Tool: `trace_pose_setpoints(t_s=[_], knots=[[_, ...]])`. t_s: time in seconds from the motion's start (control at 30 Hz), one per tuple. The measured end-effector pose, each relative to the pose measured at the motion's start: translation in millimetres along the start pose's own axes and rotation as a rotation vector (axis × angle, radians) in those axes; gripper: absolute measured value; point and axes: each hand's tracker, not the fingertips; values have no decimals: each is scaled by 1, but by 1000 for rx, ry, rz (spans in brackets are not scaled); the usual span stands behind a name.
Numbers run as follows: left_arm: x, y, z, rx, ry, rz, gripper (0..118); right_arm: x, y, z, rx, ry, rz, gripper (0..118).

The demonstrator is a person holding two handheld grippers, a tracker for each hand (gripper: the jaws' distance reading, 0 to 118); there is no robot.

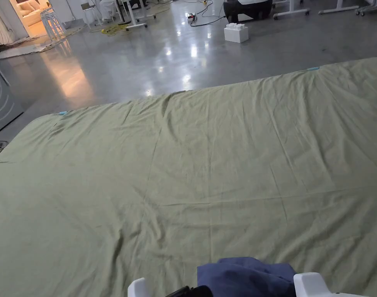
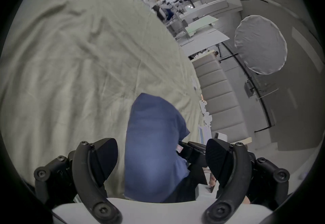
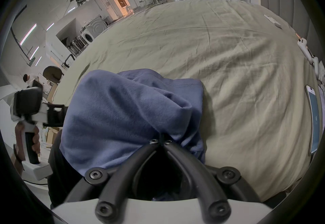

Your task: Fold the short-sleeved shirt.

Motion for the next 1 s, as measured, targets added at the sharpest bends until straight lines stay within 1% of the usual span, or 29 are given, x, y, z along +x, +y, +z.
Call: trace_pose_setpoints(t_s=[0.03, 0.1, 0.17, 0.2, 0.23, 0.3, 0.33, 0.37, 0.4, 0.47, 0.53, 0.57, 0.6, 0.67, 0.7, 0.73, 0.77, 0.8, 0.87, 0.9, 0.93, 0.97, 1.0], knots=[[0, 3, -9, -19, 35, -9, 101, -1, 0, 0, 1, -1, 10, 1], [3, 5, -25, -65, 45, -55, 100, -1, 2, -1, -6, -5, 16, 1], [10, 5, -42, -131, 43, -142, 97, -2, 3, -2, -12, -7, 21, 1], [14, 4, -50, -152, 85, -183, 93, -3, 2, -2, -12, -8, 24, 1], [16, 3, -56, -172, 148, -225, 83, -2, 3, -1, -11, -9, 25, 1], [24, 1, -60, -169, 205, -280, 53, -2, 1, -1, -5, -8, 22, 1], [25, 3, -58, -170, 222, -300, 51, -2, 0, -1, 1, -6, 19, 1], [28, 4, -59, -170, 180, -251, 49, -3, -1, 0, 4, -9, 21, 1], [29, 3, -56, -167, 189, -246, 45, -7, -1, 2, 10, -20, 37, 1], [31, 3, -53, -166, 181, -252, 43, -17, 2, 9, 11, -49, 91, 1], [26, 9, -41, -156, 166, -241, 41, -23, 4, 23, 65, -41, 110, 1], [25, 13, -30, -106, 123, -188, 40, -24, 3, 32, 115, 6, 88, 1], [26, 17, -16, -88, 109, -177, 40, -24, 3, 40, 146, 38, 58, 1], [23, 31, 27, -32, 111, -185, 40, -28, 2, 55, 182, 76, -59, 1], [18, 39, 49, -14, 109, -191, 40, -29, 0, 59, 192, 103, -102, 1], [12, 48, 73, 3, 129, -190, 40, -31, -2, 60, 195, 126, -128, 1], [3, 59, 97, 35, 173, -190, 40, -35, -3, 62, 188, 136, -134, 1], [-7, 74, 123, 62, 204, -190, 40, -40, -5, 62, 177, 134, -120, 1], [-28, 99, 169, 87, 359, -183, 38, -52, -9, 62, 150, 140, -75, 1], [-40, 112, 191, 92, 441, -135, 38, -57, -11, 60, 130, 151, -51, 1], [-52, 123, 210, 90, 490, -114, 38, -61, -14, 60, 120, 171, -53, 1], [-65, 135, 231, 89, 500, -103, 38, -62, -18, 60, 108, 208, -83, 1], [-75, 143, 246, 104, 515, -94, 38, -61, -21, 59, 91, 244, -141, 1]])
